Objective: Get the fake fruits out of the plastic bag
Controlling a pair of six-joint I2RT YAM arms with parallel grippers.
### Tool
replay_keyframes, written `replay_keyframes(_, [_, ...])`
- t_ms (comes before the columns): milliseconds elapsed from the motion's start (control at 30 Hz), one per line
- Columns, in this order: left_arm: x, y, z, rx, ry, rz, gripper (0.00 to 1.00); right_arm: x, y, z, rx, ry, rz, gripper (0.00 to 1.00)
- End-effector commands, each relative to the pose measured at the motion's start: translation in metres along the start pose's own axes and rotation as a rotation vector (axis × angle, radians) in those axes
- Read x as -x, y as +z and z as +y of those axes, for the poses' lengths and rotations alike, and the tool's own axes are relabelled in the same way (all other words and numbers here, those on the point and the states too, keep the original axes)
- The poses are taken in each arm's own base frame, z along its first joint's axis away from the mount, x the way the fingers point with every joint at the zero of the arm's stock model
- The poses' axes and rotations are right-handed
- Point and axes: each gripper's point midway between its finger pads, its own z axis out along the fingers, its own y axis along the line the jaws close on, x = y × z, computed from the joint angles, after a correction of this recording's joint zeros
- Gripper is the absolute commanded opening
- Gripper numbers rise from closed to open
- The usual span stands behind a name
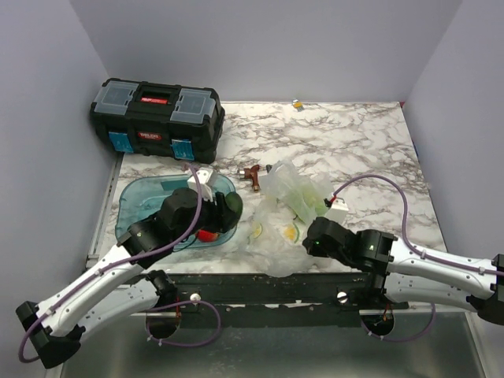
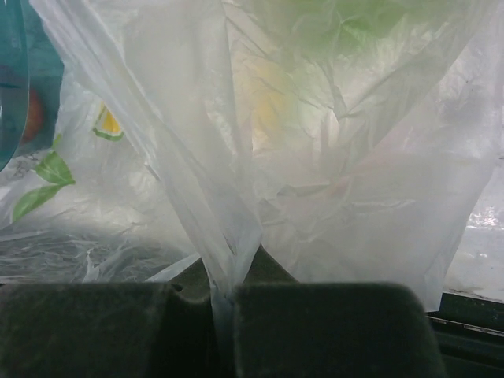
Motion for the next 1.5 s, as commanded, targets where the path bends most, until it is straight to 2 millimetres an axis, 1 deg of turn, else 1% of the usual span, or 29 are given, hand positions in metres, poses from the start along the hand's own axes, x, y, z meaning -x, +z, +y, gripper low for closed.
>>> replay_keyframes(0, [0.000,-0.018,0.081,0.345,-0.003,-0.013,0.00,0.005,0.000,-0.011,-0.039,0.016,-0.040,0.00])
replay_keyframes(33, [0.003,-0.017,0.091,0.380,-0.018,-0.022,0.00,0.006,0.000,-0.012,-0.042,0.018,-0.046,0.01])
replay_keyframes(133, [0.004,-0.007,0.117,0.460,-0.073,0.005,0.00,0.008,0.002,-0.012,-0.045,0.022,-0.061,0.01])
replay_keyframes(233, [0.003,0.004,0.135,0.521,-0.112,0.073,0.00,0.011,0.002,-0.008,-0.051,0.022,-0.059,0.01])
replay_keyframes(300, [0.004,0.013,0.148,0.568,-0.097,0.099,0.00,0.012,0.003,-0.006,-0.062,0.016,-0.058,0.01])
replay_keyframes(400, [0.006,0.029,0.159,0.597,-0.065,0.133,0.00,0.011,0.007,-0.006,-0.083,0.017,-0.056,0.01])
replay_keyframes(533, [0.000,0.048,0.162,0.575,-0.123,0.188,0.00,0.005,0.006,-0.003,-0.078,0.042,-0.025,0.01])
replay_keyframes(633, [-0.006,0.060,0.157,0.536,-0.187,0.200,0.00,0.003,0.006,-0.003,-0.067,0.051,-0.020,0.01])
replay_keyframes(667, [-0.008,0.063,0.157,0.532,-0.207,0.197,0.05,0.003,0.006,-0.005,-0.066,0.053,-0.024,0.01])
replay_keyframes(733, [-0.016,0.070,0.164,0.552,-0.233,0.194,0.11,0.003,0.007,-0.007,-0.063,0.063,-0.036,0.01])
replay_keyframes(867, [-0.038,0.078,0.178,0.594,-0.282,0.254,0.12,0.006,0.004,-0.007,-0.053,0.073,-0.041,0.01])
replay_keyframes(967, [-0.046,0.081,0.178,0.584,-0.305,0.268,0.14,0.006,0.001,-0.008,-0.056,0.069,-0.039,0.01])
replay_keyframes(1000, [-0.047,0.082,0.177,0.574,-0.310,0.260,0.23,0.006,0.001,-0.009,-0.061,0.065,-0.036,0.01])
replay_keyframes(1033, [-0.046,0.082,0.177,0.573,-0.313,0.252,0.30,0.006,0.001,-0.010,-0.062,0.063,-0.036,0.01])
replay_keyframes(1100, [-0.044,0.081,0.176,0.573,-0.306,0.245,0.37,0.005,0.000,-0.011,-0.066,0.059,-0.033,0.01])
replay_keyframes(1233, [-0.036,0.072,0.177,0.584,-0.272,0.217,0.59,0.005,0.000,-0.011,-0.063,0.051,-0.032,0.01])
replay_keyframes(1300, [-0.031,0.067,0.175,0.581,-0.254,0.203,0.68,0.004,0.001,-0.010,-0.063,0.046,-0.030,0.01])
replay_keyframes(1400, [-0.021,0.060,0.166,0.552,-0.239,0.186,0.76,0.003,0.003,-0.010,-0.062,0.038,-0.024,0.01])
replay_keyframes(1467, [-0.012,0.055,0.155,0.502,-0.225,0.165,0.80,0.002,0.004,-0.007,-0.055,0.026,-0.021,0.01])
